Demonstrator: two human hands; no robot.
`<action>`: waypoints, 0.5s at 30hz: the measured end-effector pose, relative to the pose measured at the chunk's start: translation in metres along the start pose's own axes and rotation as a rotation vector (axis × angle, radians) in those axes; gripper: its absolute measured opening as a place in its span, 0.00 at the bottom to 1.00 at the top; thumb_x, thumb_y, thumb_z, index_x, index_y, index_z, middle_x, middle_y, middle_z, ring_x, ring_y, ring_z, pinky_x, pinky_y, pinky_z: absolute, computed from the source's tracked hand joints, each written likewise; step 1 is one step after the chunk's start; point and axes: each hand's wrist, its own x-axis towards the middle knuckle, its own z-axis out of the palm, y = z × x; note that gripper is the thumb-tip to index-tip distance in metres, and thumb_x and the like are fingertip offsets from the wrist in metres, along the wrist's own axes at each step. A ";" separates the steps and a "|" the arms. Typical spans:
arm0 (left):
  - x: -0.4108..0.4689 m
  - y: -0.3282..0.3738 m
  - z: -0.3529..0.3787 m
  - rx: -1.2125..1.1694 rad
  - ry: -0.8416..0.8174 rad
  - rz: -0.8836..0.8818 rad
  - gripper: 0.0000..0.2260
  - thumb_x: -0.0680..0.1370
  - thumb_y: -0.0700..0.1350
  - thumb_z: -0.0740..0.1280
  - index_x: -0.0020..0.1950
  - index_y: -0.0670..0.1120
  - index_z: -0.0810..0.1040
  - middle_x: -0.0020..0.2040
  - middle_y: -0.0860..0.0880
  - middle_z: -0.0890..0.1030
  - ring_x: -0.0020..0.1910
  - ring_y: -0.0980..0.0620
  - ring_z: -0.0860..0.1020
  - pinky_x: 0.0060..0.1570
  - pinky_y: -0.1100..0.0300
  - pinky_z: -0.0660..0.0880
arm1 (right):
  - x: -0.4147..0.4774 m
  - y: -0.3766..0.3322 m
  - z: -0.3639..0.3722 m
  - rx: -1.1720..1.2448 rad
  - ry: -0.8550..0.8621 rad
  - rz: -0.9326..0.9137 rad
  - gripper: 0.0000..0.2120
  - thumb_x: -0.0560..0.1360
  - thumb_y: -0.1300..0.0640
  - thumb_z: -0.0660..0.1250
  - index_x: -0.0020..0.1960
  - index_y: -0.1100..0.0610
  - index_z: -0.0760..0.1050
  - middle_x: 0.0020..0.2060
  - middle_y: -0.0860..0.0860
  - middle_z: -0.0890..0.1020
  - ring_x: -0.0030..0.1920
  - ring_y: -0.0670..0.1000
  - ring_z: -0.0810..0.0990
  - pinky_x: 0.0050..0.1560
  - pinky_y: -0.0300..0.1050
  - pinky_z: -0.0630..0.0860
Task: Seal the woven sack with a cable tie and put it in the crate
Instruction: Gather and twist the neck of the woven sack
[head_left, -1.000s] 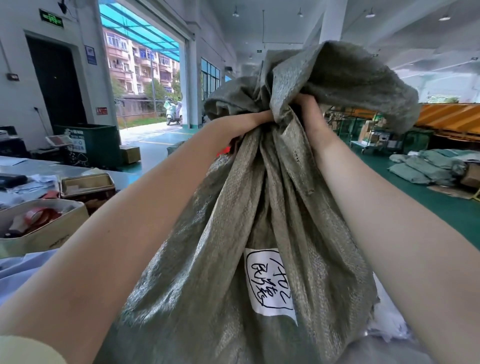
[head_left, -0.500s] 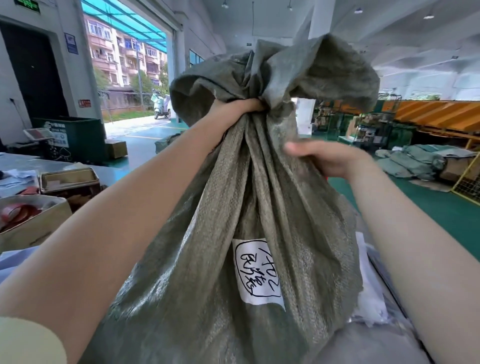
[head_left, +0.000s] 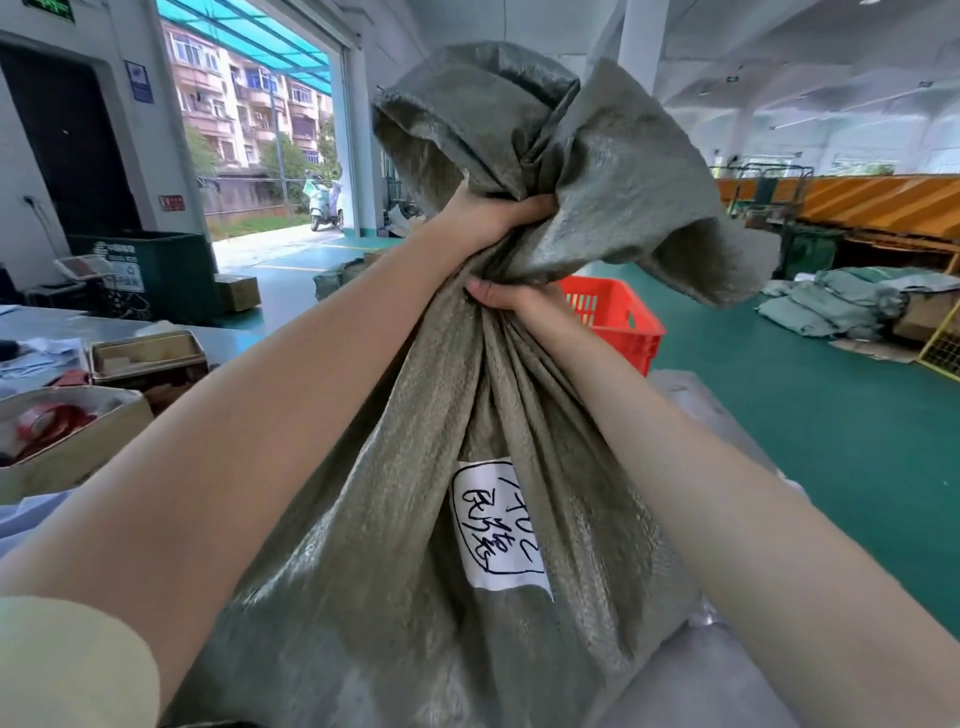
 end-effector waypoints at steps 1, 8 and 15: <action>0.001 -0.004 -0.001 -0.025 -0.035 -0.003 0.31 0.69 0.49 0.75 0.67 0.36 0.72 0.68 0.45 0.74 0.62 0.56 0.73 0.56 0.75 0.73 | 0.001 0.000 0.001 -0.024 0.057 0.001 0.30 0.68 0.59 0.74 0.67 0.62 0.71 0.64 0.54 0.77 0.64 0.50 0.75 0.63 0.35 0.69; -0.007 0.004 -0.054 0.403 -0.612 -0.468 0.44 0.58 0.69 0.71 0.69 0.49 0.68 0.56 0.49 0.78 0.57 0.48 0.74 0.59 0.56 0.69 | -0.002 -0.001 0.008 0.021 0.236 0.094 0.24 0.69 0.66 0.72 0.64 0.66 0.73 0.62 0.57 0.79 0.61 0.52 0.77 0.44 0.30 0.69; -0.043 -0.040 -0.060 0.668 -0.544 -0.416 0.40 0.58 0.69 0.71 0.64 0.49 0.74 0.61 0.49 0.79 0.62 0.48 0.77 0.67 0.54 0.69 | -0.002 -0.009 0.009 0.144 0.242 0.193 0.30 0.69 0.61 0.74 0.67 0.68 0.68 0.66 0.56 0.75 0.65 0.52 0.75 0.60 0.37 0.70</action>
